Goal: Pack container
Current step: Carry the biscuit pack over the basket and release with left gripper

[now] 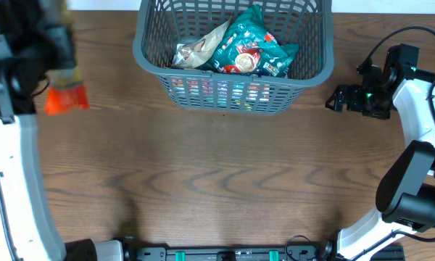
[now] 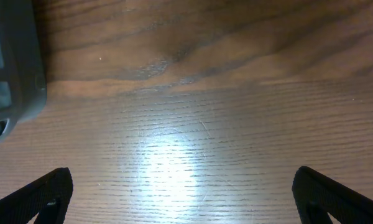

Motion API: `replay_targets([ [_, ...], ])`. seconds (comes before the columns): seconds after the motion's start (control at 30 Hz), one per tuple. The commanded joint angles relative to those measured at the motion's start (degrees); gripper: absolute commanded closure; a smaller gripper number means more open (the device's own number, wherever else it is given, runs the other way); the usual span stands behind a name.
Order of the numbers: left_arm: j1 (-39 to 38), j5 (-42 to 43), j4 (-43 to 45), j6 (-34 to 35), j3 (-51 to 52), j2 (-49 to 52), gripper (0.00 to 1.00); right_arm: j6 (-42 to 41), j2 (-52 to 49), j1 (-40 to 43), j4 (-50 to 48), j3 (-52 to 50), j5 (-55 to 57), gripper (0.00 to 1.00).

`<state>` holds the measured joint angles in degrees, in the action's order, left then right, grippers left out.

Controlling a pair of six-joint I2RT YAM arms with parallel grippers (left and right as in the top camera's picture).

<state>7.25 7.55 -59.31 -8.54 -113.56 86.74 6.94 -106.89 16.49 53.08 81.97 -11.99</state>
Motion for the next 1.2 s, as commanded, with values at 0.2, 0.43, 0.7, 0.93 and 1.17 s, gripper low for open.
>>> replay_targets([
  [0.2,-19.6,2.2,16.9,-44.8,-3.6,2.6,0.94,0.9,0.3,-0.4,0.0,0.2,-0.5,0.01],
  [0.43,-22.7,11.8,35.2,-48.4,-3.6,12.0,0.94,0.8,0.3,-0.4,0.1,0.2,-0.5,0.01],
  [0.7,-26.1,13.1,35.3,-48.2,-3.6,24.6,0.95,0.4,0.3,-0.4,0.7,0.2,-1.3,0.01],
  [0.93,-29.0,13.0,28.7,-48.2,-3.6,30.6,0.94,0.2,0.3,-0.4,0.5,0.2,-1.8,0.01],
  [1.17,-29.4,12.3,23.1,-48.2,-3.6,31.3,0.57,0.2,0.3,-0.4,0.3,0.2,-1.8,0.01],
])
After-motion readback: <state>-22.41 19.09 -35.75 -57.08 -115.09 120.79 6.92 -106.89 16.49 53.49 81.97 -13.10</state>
